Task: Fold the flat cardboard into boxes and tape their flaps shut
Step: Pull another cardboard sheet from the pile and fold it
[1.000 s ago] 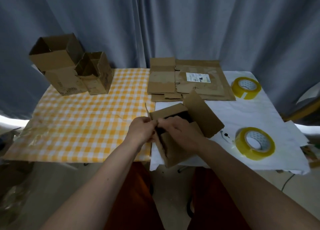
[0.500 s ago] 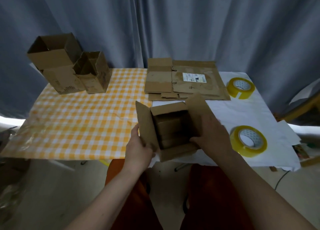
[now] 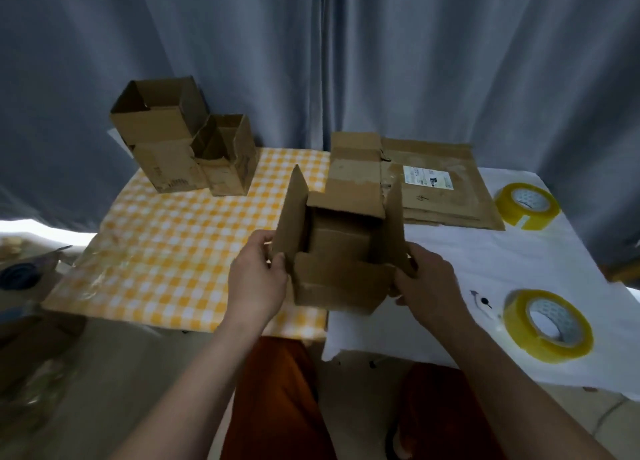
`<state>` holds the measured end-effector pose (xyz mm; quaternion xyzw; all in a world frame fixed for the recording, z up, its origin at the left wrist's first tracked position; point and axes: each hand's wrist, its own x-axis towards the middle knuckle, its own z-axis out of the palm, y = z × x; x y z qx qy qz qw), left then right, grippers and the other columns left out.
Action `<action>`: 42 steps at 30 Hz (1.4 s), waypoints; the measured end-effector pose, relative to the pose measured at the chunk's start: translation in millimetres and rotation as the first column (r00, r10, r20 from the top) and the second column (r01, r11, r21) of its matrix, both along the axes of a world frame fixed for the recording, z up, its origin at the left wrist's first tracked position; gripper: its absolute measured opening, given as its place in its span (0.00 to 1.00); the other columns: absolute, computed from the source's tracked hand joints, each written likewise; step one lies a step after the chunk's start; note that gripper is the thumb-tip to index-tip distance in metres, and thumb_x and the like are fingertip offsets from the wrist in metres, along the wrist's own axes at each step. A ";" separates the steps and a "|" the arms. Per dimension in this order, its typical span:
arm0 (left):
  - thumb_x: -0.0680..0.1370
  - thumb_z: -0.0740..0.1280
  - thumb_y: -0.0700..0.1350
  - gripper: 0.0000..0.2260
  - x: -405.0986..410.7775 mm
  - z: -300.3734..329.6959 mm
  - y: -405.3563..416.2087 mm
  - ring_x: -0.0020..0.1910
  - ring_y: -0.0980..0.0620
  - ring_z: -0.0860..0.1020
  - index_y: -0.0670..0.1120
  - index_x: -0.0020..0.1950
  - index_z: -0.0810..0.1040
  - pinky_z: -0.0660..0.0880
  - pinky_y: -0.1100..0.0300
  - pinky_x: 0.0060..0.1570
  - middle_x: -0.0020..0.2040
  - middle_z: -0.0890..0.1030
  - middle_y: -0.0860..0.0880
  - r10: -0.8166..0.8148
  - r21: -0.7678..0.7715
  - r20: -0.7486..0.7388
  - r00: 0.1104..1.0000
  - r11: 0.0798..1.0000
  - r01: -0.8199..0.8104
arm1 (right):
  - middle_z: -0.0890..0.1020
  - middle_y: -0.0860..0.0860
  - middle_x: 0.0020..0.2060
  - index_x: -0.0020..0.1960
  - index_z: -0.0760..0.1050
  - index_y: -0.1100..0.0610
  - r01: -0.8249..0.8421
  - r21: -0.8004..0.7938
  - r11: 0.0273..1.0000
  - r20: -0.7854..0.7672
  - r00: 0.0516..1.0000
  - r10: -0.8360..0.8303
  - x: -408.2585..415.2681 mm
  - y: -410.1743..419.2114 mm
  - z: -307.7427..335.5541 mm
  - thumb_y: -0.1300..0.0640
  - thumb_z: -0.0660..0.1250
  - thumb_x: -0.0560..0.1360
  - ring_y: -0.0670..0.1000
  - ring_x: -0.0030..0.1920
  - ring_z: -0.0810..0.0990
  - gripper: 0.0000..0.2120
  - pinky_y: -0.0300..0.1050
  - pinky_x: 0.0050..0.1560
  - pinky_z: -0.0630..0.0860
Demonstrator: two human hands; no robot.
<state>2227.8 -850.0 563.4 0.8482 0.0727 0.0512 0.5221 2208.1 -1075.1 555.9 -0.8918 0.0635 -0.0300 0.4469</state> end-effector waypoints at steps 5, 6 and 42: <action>0.78 0.63 0.35 0.11 76.2 7.9 44.3 0.50 0.42 0.80 0.46 0.55 0.79 0.79 0.43 0.51 0.49 0.82 0.43 0.056 0.036 0.060 0.997 0.998 -0.059 | 0.80 0.54 0.35 0.43 0.72 0.56 -0.094 0.022 0.995 0.039 0.995 0.093 78.0 51.3 18.1 0.60 0.60 0.79 0.52 0.33 0.81 0.07 0.52 0.39 0.81; 0.78 0.62 0.34 0.12 96.2 10.7 51.2 0.51 0.41 0.80 0.45 0.57 0.80 0.78 0.43 0.52 0.50 0.82 0.42 0.070 0.029 0.075 0.995 0.997 -0.072 | 0.79 0.56 0.35 0.42 0.72 0.56 -0.103 0.027 0.994 0.052 0.993 0.101 97.5 61.2 23.3 0.61 0.59 0.79 0.55 0.35 0.81 0.08 0.56 0.41 0.81; 0.78 0.64 0.42 0.20 242.5 -99.9 -73.2 0.65 0.44 0.71 0.44 0.70 0.71 0.68 0.55 0.61 0.66 0.73 0.42 -0.253 0.409 -0.130 0.959 0.867 0.284 | 0.61 0.58 0.72 0.75 0.53 0.60 -0.089 -0.460 0.883 -0.233 0.972 -0.023 224.2 -54.1 -104.5 0.64 0.58 0.77 0.57 0.71 0.61 0.28 0.49 0.67 0.63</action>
